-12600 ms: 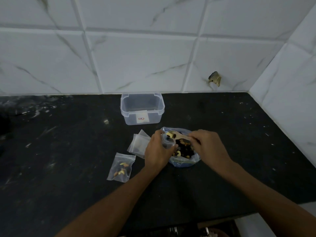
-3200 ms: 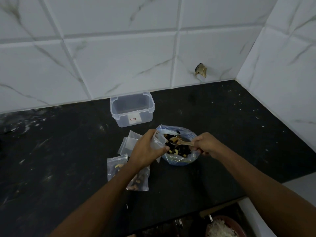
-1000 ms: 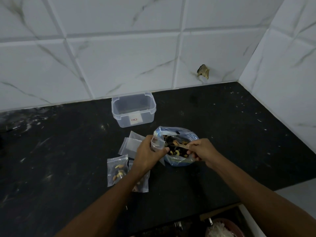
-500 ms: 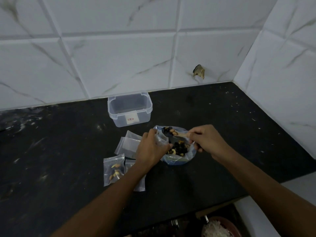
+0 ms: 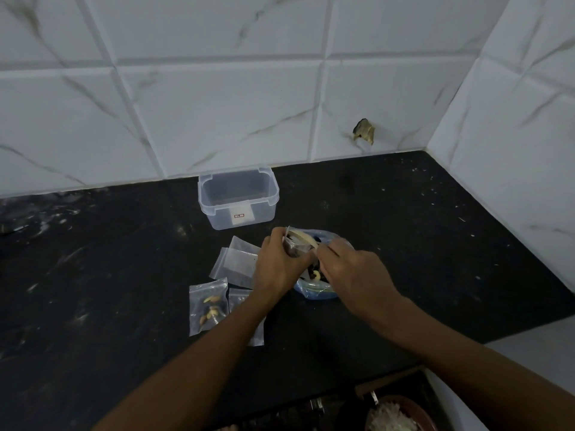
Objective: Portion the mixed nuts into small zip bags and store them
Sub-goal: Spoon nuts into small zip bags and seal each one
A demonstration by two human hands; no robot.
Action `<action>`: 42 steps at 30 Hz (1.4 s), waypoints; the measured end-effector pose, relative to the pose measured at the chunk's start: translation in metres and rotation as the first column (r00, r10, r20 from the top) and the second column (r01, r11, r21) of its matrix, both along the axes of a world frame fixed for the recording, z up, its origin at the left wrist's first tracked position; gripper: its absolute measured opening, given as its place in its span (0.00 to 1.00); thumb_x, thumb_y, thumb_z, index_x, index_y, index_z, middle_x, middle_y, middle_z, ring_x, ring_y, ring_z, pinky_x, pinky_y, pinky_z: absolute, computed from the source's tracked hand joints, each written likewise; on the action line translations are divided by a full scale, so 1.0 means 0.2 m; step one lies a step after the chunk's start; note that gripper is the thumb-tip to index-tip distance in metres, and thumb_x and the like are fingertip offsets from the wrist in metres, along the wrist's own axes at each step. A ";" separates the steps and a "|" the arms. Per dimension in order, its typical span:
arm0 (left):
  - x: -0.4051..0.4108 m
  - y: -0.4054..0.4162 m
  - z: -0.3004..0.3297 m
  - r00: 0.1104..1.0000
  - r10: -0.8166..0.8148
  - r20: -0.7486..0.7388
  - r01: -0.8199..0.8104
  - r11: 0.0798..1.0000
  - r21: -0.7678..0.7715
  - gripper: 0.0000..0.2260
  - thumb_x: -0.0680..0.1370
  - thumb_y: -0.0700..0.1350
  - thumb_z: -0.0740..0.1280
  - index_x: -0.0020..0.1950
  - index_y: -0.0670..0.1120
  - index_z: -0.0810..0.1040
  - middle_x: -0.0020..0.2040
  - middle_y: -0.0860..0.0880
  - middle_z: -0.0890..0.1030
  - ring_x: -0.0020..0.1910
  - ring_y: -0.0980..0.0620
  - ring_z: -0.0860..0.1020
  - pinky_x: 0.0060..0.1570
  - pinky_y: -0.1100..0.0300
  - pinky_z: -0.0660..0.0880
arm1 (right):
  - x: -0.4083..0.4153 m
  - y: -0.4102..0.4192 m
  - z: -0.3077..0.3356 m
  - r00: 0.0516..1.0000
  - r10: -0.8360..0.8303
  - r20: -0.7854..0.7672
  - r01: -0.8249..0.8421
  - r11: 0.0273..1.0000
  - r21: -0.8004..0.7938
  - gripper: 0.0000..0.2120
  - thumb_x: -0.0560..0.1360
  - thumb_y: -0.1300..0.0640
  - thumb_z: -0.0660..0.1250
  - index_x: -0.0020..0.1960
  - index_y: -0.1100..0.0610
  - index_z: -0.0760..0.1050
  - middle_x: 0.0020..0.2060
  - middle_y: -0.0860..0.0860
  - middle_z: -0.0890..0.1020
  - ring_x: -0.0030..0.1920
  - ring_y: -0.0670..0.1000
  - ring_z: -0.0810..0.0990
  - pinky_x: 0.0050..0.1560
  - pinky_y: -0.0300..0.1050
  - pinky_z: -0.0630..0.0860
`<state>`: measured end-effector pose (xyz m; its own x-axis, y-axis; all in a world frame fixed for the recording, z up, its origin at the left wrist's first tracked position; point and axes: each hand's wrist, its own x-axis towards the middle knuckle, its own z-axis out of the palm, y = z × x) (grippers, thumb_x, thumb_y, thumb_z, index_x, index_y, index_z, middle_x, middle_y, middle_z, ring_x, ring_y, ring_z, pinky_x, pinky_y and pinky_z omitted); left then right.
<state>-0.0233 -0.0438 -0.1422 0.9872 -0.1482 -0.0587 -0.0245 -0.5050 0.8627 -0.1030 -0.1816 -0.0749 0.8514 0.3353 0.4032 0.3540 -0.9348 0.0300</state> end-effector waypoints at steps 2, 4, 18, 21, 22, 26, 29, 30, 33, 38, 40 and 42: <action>-0.01 0.01 0.01 1.000 -0.015 0.003 0.015 0.999 -0.034 0.31 0.63 0.63 0.73 0.62 0.55 0.69 0.59 0.52 0.76 0.58 0.53 0.76 0.58 0.49 0.77 | 0.00 -0.01 0.02 0.998 -0.001 0.061 0.000 1.000 0.013 0.05 0.67 0.63 0.74 0.40 0.59 0.78 0.34 0.53 0.78 0.25 0.47 0.73 0.25 0.34 0.64; -0.02 0.03 0.02 0.999 -0.016 0.030 0.018 0.997 -0.069 0.33 0.62 0.66 0.71 0.62 0.54 0.69 0.59 0.53 0.76 0.58 0.55 0.75 0.58 0.49 0.77 | 0.02 -0.04 0.05 0.995 -0.092 0.034 0.084 0.977 0.195 0.03 0.72 0.61 0.67 0.41 0.59 0.78 0.34 0.52 0.78 0.27 0.47 0.73 0.26 0.35 0.67; -0.04 0.11 0.02 0.971 0.040 0.234 -0.020 0.996 -0.089 0.26 0.68 0.59 0.74 0.61 0.52 0.71 0.55 0.54 0.76 0.54 0.57 0.76 0.53 0.55 0.78 | 0.11 -0.05 -0.11 0.932 -0.192 -0.306 0.324 0.820 0.473 0.14 0.76 0.53 0.67 0.60 0.54 0.77 0.51 0.49 0.79 0.52 0.48 0.76 0.50 0.41 0.72; -0.04 0.10 0.03 0.975 0.064 0.214 -0.044 0.994 -0.096 0.25 0.68 0.58 0.74 0.60 0.52 0.71 0.55 0.53 0.76 0.53 0.57 0.76 0.54 0.55 0.77 | 0.12 0.08 0.01 0.913 0.092 -0.398 0.185 0.775 0.604 0.15 0.76 0.53 0.68 0.62 0.52 0.75 0.50 0.47 0.79 0.50 0.43 0.77 0.49 0.32 0.72; -0.04 0.09 0.03 0.973 0.076 0.220 -0.055 0.993 -0.100 0.24 0.68 0.57 0.72 0.60 0.52 0.71 0.55 0.53 0.76 0.53 0.57 0.75 0.54 0.55 0.77 | 0.14 0.10 0.01 0.909 0.117 -0.401 0.149 0.805 0.574 0.14 0.76 0.54 0.68 0.61 0.53 0.75 0.48 0.47 0.80 0.48 0.43 0.77 0.47 0.30 0.71; -0.03 0.09 0.04 0.976 0.061 0.211 -0.048 0.997 -0.066 0.25 0.68 0.57 0.73 0.61 0.52 0.69 0.56 0.52 0.75 0.54 0.56 0.74 0.54 0.58 0.75 | 0.20 0.10 -0.02 0.925 0.100 -0.366 0.108 0.856 0.506 0.05 0.76 0.56 0.67 0.50 0.55 0.80 0.41 0.48 0.81 0.42 0.44 0.77 0.44 0.36 0.71; -0.01 0.11 0.04 0.988 -0.070 0.141 0.079 0.995 -0.057 0.30 0.68 0.57 0.76 0.64 0.52 0.67 0.58 0.54 0.74 0.54 0.57 0.77 0.51 0.64 0.75 | 0.22 0.07 -0.03 0.921 0.069 -0.383 0.132 0.871 0.474 0.04 0.76 0.58 0.66 0.45 0.54 0.80 0.37 0.48 0.81 0.38 0.43 0.78 0.42 0.39 0.73; -0.02 0.13 0.04 0.986 -0.134 0.096 0.145 0.982 -0.117 0.31 0.69 0.54 0.76 0.66 0.52 0.66 0.58 0.55 0.75 0.55 0.58 0.78 0.49 0.65 0.77 | 0.23 0.06 -0.03 0.925 0.053 -0.376 0.150 0.859 0.490 0.04 0.76 0.58 0.66 0.45 0.53 0.79 0.37 0.47 0.80 0.38 0.42 0.77 0.40 0.37 0.73; -0.04 0.19 0.05 0.961 -0.265 -0.074 0.229 0.920 -0.319 0.27 0.74 0.43 0.74 0.68 0.54 0.65 0.57 0.54 0.78 0.54 0.61 0.80 0.50 0.64 0.79 | 0.23 0.00 0.00 0.936 -0.001 -0.352 0.199 0.827 0.526 0.04 0.77 0.60 0.66 0.46 0.53 0.78 0.37 0.44 0.79 0.38 0.40 0.77 0.39 0.29 0.72; -0.02 0.27 0.02 0.933 -0.313 -0.178 0.234 0.903 -0.361 0.08 0.80 0.38 0.63 0.57 0.46 0.77 0.48 0.49 0.83 0.49 0.54 0.82 0.50 0.58 0.79 | 0.23 -0.06 0.02 0.927 0.035 -0.373 0.205 0.785 0.584 0.04 0.76 0.61 0.67 0.47 0.54 0.79 0.37 0.42 0.79 0.40 0.37 0.78 0.41 0.26 0.71; -0.01 0.27 0.02 0.941 -0.296 -0.167 0.224 0.910 -0.348 0.07 0.81 0.38 0.62 0.53 0.45 0.79 0.45 0.48 0.83 0.46 0.54 0.82 0.49 0.59 0.80 | 0.23 -0.07 0.03 0.915 0.080 -0.396 0.184 0.789 0.586 0.04 0.76 0.62 0.68 0.47 0.55 0.80 0.37 0.42 0.80 0.41 0.38 0.79 0.42 0.26 0.72; -0.01 0.27 0.02 0.954 -0.270 -0.133 0.213 0.919 -0.332 0.07 0.80 0.37 0.63 0.51 0.46 0.79 0.45 0.47 0.84 0.46 0.52 0.82 0.49 0.60 0.80 | 0.22 -0.09 0.04 0.917 0.111 -0.383 0.149 0.796 0.586 0.05 0.75 0.64 0.69 0.47 0.56 0.81 0.38 0.43 0.81 0.41 0.39 0.79 0.42 0.27 0.73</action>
<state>-0.0245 0.0098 -0.1378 0.8975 -0.4192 -0.1373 0.0519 -0.2089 0.9766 -0.0581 -0.2004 -0.0675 0.9800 0.1215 0.1579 0.1964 -0.7231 -0.6622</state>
